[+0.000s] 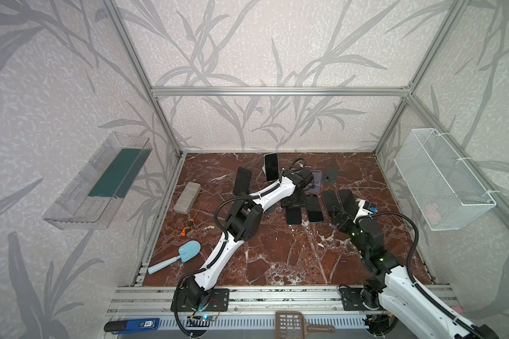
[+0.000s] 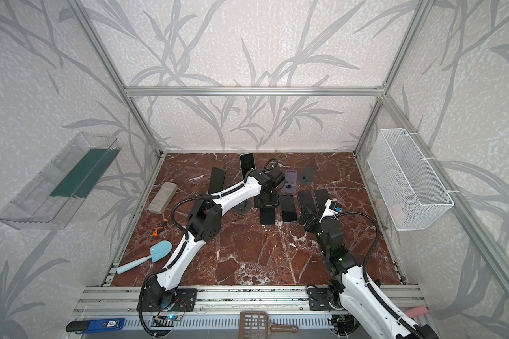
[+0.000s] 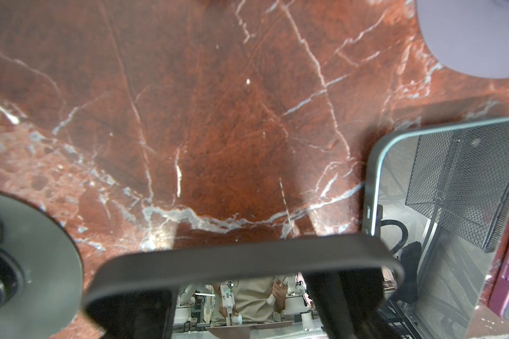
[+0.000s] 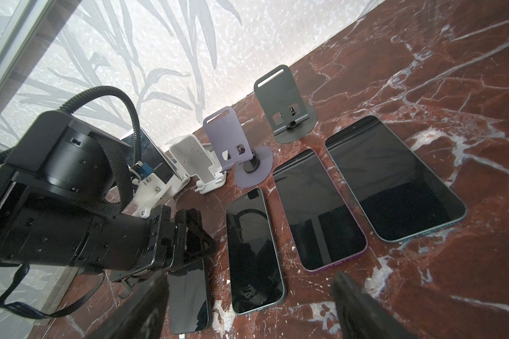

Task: Remove the phone from the phone stand

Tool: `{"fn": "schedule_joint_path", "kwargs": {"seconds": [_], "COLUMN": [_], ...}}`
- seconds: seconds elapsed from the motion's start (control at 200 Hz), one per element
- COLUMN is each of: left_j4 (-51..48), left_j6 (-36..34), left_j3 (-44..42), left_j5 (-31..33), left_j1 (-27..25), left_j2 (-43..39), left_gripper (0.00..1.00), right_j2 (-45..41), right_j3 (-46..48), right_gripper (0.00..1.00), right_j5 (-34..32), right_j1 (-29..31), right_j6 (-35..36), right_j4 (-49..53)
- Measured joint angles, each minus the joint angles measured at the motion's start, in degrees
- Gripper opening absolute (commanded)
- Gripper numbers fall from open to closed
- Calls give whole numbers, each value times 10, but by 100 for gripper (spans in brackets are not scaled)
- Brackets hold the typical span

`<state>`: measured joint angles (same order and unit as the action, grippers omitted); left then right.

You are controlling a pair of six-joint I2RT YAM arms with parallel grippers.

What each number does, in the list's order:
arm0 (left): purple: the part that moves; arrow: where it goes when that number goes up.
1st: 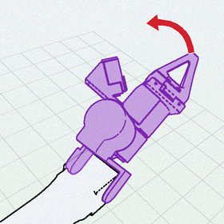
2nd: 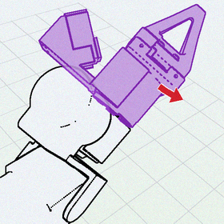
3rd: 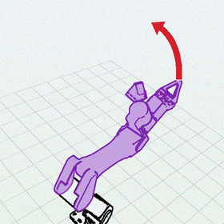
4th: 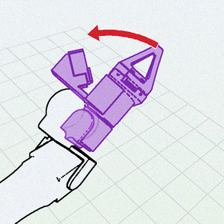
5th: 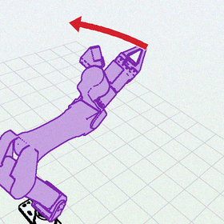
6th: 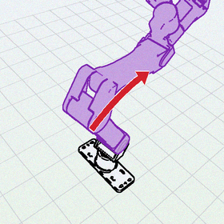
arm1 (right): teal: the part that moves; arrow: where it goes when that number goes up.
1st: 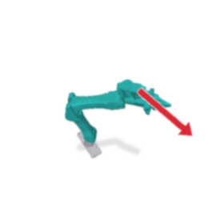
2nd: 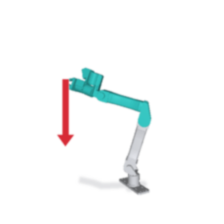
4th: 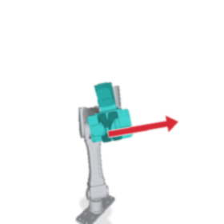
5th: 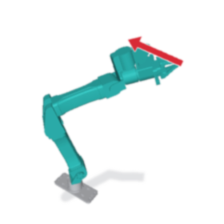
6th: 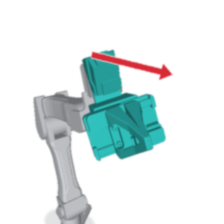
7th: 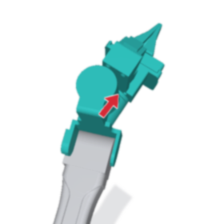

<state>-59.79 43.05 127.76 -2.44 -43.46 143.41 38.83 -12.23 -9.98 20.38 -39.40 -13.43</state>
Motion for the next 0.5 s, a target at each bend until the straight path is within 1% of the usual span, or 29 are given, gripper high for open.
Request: {"fn": "schedule_joint_path", "kwargs": {"seconds": [0.16,0.5], "left_j4": [-23,-21], "left_j6": [-6,-10], "left_j3": [3,0], "left_j5": [-1,3], "left_j1": [-1,-8], "left_j2": [2,2], "left_gripper": [49,51], "right_j2": [-3,-9], "right_j3": [0,0], "right_gripper": [87,87], "right_j5": [1,6], "right_j1": [0,0], "right_j6": [0,-1], "right_j4": [0,0]}}
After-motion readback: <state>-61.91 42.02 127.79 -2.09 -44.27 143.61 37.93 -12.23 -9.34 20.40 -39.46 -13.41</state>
